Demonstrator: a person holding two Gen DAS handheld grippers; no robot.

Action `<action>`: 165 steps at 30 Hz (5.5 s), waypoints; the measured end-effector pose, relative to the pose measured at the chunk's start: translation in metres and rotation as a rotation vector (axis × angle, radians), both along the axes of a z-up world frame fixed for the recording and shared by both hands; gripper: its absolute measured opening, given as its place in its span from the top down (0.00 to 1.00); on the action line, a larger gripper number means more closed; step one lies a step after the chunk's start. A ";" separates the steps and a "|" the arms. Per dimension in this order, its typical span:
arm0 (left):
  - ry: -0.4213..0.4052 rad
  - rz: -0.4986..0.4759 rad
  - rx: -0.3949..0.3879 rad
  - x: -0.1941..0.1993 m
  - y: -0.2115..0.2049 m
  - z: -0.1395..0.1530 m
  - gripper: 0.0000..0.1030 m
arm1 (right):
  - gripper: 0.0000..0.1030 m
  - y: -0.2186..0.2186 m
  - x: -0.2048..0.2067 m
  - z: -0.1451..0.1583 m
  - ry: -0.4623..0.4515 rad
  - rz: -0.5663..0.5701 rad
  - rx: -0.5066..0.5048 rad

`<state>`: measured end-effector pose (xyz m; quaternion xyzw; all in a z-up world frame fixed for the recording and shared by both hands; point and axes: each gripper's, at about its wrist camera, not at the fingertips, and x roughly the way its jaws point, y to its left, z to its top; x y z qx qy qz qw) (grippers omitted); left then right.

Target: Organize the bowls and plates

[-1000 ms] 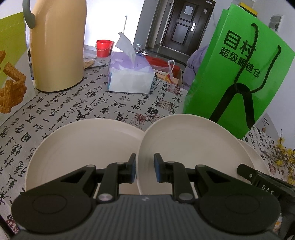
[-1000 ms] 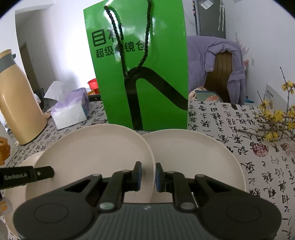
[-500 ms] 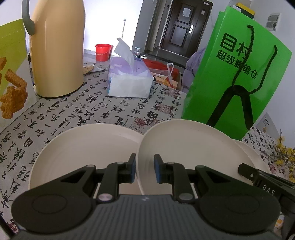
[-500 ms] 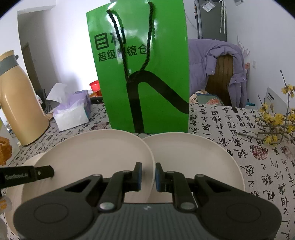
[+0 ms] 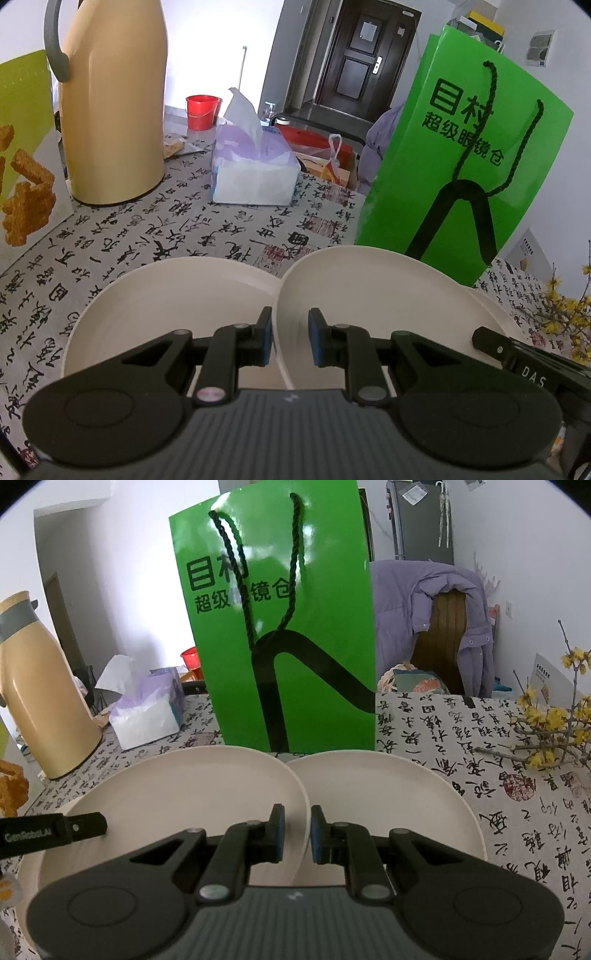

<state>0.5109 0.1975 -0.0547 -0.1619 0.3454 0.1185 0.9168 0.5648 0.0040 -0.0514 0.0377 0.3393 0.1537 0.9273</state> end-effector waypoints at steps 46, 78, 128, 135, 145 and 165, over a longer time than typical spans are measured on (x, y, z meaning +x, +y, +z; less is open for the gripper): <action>-0.103 0.037 -0.015 -0.078 0.003 0.081 0.81 | 0.90 -0.009 -0.065 0.075 -0.089 0.057 0.081; -0.137 0.020 0.009 -0.158 -0.023 0.109 0.82 | 0.90 -0.044 -0.151 0.111 -0.138 0.060 0.118; -0.229 -0.023 0.037 -0.282 -0.102 0.135 0.82 | 0.90 -0.123 -0.288 0.134 -0.236 0.015 0.118; -0.234 -0.042 0.038 -0.297 -0.117 0.131 0.82 | 0.90 -0.137 -0.307 0.133 -0.249 -0.004 0.114; -0.246 -0.082 0.038 -0.315 -0.136 0.125 0.82 | 0.90 -0.159 -0.329 0.129 -0.255 -0.027 0.123; -0.244 -0.119 0.048 -0.338 -0.165 0.110 0.82 | 0.90 -0.185 -0.358 0.116 -0.258 -0.066 0.116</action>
